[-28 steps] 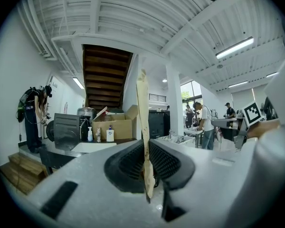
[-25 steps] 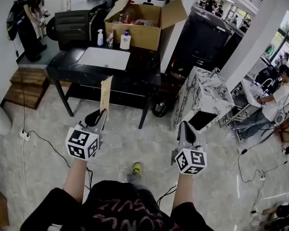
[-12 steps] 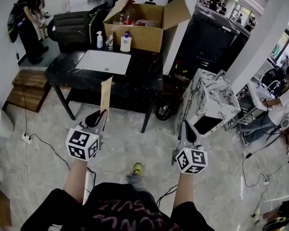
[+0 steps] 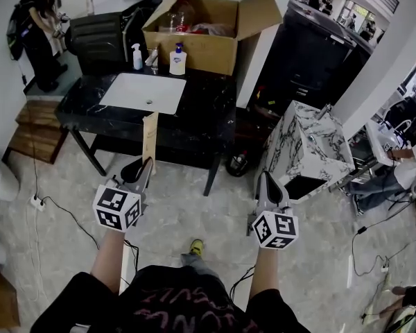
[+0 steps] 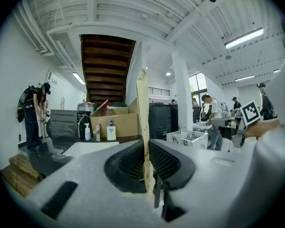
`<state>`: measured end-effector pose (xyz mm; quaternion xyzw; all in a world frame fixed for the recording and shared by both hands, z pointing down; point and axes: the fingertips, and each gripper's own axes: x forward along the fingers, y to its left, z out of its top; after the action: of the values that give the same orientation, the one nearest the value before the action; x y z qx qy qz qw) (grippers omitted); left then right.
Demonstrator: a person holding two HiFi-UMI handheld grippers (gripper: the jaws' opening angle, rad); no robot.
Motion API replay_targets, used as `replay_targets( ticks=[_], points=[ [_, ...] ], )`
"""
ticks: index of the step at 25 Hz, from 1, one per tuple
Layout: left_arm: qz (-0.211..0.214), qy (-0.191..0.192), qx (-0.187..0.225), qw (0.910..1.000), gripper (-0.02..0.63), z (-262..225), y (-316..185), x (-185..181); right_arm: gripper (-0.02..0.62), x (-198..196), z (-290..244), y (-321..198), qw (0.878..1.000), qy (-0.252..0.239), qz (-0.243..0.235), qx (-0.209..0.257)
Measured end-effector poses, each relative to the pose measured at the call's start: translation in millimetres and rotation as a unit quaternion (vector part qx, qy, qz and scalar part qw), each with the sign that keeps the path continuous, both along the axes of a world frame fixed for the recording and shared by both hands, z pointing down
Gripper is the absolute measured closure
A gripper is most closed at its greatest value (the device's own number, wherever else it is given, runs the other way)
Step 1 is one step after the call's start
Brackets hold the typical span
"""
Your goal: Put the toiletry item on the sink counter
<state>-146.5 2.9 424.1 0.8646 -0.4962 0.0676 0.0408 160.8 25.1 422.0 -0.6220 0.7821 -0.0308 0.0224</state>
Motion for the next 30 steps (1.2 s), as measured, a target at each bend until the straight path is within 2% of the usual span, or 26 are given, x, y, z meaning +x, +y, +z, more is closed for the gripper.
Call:
replay_targets(
  ticks=[13, 30],
  points=[
    [-0.011, -0.013, -0.01, 0.9998, 0.575, 0.2, -120.1, 56.7, 0.583, 46.2, 6.3, -128.5, 1.0, -0.013, -0.024, -0.008],
    [-0.035, -0.009, -0.003, 0.9993, 0.575, -7.7, -200.8, 65.3, 0.583, 51.7, 5.8, -219.3, 0.999, -0.018, -0.049, -0.01]
  ],
)
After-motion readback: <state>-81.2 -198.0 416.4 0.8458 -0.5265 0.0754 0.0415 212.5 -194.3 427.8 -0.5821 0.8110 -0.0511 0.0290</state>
